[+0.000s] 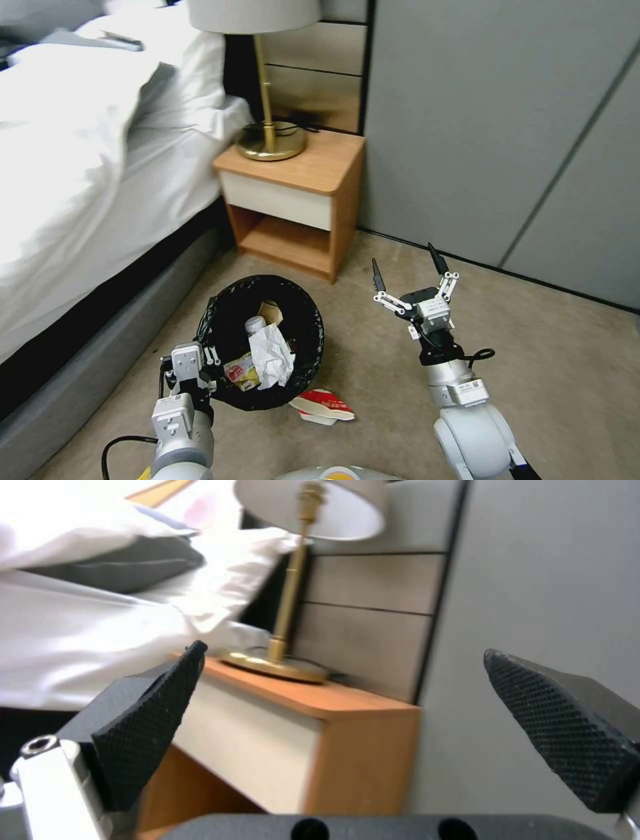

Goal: Pick up the trash bin, then pick up the garbage from the floor and place it into the trash bin.

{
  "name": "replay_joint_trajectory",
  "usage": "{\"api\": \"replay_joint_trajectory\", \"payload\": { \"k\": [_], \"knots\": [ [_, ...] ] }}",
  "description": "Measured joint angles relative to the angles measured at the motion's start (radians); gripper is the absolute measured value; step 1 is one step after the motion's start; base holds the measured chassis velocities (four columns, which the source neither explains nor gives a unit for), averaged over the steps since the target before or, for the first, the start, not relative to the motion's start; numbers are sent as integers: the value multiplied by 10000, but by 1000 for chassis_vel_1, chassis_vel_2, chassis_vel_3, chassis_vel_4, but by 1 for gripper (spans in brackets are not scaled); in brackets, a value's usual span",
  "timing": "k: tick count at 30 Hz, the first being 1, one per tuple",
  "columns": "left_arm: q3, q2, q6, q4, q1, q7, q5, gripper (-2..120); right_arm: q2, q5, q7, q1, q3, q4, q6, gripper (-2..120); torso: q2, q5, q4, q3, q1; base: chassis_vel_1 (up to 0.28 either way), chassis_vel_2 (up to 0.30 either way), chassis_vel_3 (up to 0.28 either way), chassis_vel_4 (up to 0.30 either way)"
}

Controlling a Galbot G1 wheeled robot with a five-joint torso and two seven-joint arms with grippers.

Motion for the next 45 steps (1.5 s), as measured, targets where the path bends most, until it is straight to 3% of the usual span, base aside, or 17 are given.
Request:
{"api": "replay_joint_trajectory", "payload": {
  "k": [12,16,20,22,28,38,45],
  "knots": [
    [-18,22,-58,81,-4,-7,-13,1,-424,593,-260,-23,-323,-24,-387,100,0,0,-1,0,0,122,125,126,113],
    [-14,22,-112,93,18,-13,4,1,-795,903,-425,-13,-615,-38,-644,100,0,1,2,0,0,125,136,118,117],
    [-16,21,-118,80,32,-20,34,1,-1631,1223,-723,60,-960,-110,-922,100,0,2,2,0,0,83,67,58,51],
    [-9,25,-134,47,62,-18,36,1,-2664,1609,-1194,69,-1142,-159,-1206,100,0,-1,-4,0,-1,0,0,0,0],
    [3,6,-189,33,109,-16,62,1,-3968,2217,-2216,39,-1365,-600,-1638,100,0,2,-1,0,0,0,0,0,0],
    [69,-24,-205,24,104,-28,98,1,-4823,2787,-3688,146,-1814,-1534,-2565,100,0,1,-1,0,0,0,0,0,0],
    [67,-15,-262,23,166,-35,99,1,-4972,2611,-4775,127,-1860,-2137,-2627,100,0,0,-1,0,0,0,0,0,0]
  ]
}}
